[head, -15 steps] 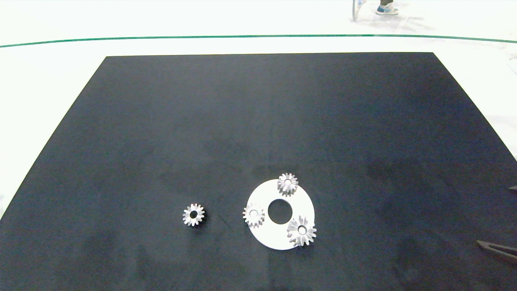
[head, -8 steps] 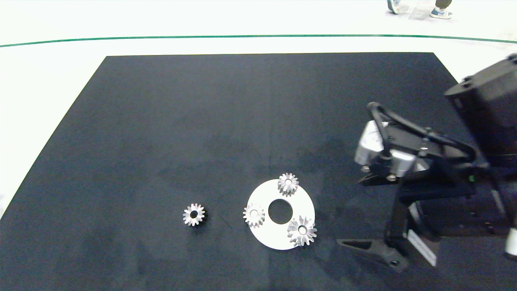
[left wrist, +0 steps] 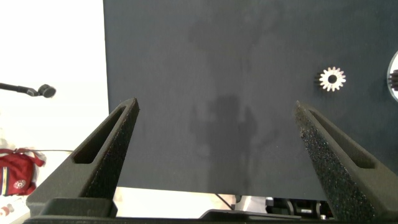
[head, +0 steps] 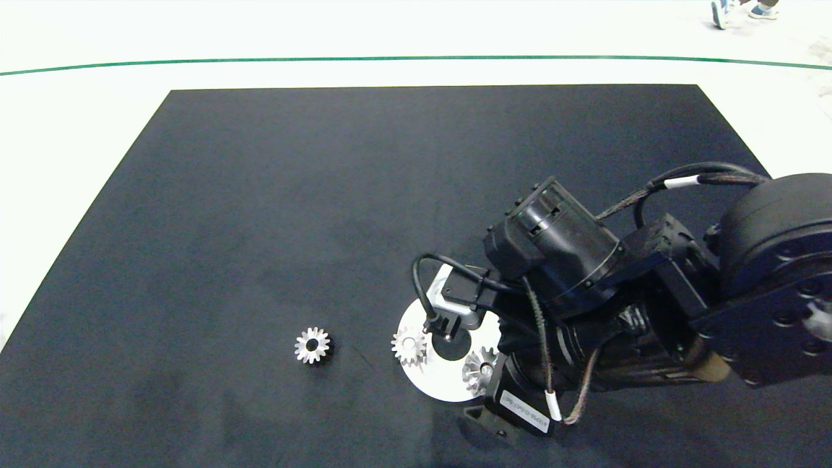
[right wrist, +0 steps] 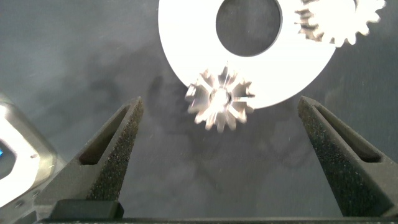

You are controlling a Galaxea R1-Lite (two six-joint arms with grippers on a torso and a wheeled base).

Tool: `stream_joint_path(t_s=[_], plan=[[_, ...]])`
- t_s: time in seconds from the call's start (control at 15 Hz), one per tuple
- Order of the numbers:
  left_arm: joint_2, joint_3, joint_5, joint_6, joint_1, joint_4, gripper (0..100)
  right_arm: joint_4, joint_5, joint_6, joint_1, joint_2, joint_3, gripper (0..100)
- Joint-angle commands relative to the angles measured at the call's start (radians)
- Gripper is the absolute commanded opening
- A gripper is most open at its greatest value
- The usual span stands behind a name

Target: Remove an incorrectly installed larger gear and replace it with the correct smaller gear

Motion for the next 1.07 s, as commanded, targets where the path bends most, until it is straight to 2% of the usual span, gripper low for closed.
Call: stream_joint_path(t_s=[0.07,0.2,0.4,0.67,0.87,1.07], plan=[[-0.014,0.000,0.001,0.001,0.000,0.005,100,0.004,-0.010,-0.003,0.004,0.048,-0.010,95],[-0.014,0.000,0.001,0.002,0.000,0.004,100,0.007,-0.014,-0.003,0.003,0.055,-0.005,91],[-0.016,0.000,0.001,0.002,0.000,-0.002,100,0.007,-0.045,-0.005,0.000,0.072,-0.002,85],[-0.022,0.000,0.001,0.002,0.002,-0.008,100,0.007,-0.053,-0.005,-0.005,0.089,-0.002,77],[-0.022,0.000,0.001,0.002,0.002,-0.010,100,0.007,-0.086,-0.008,-0.002,0.090,0.001,71],[-0.026,-0.002,0.001,0.004,0.000,-0.010,100,0.006,-0.086,-0.003,-0.003,0.090,0.004,65]])
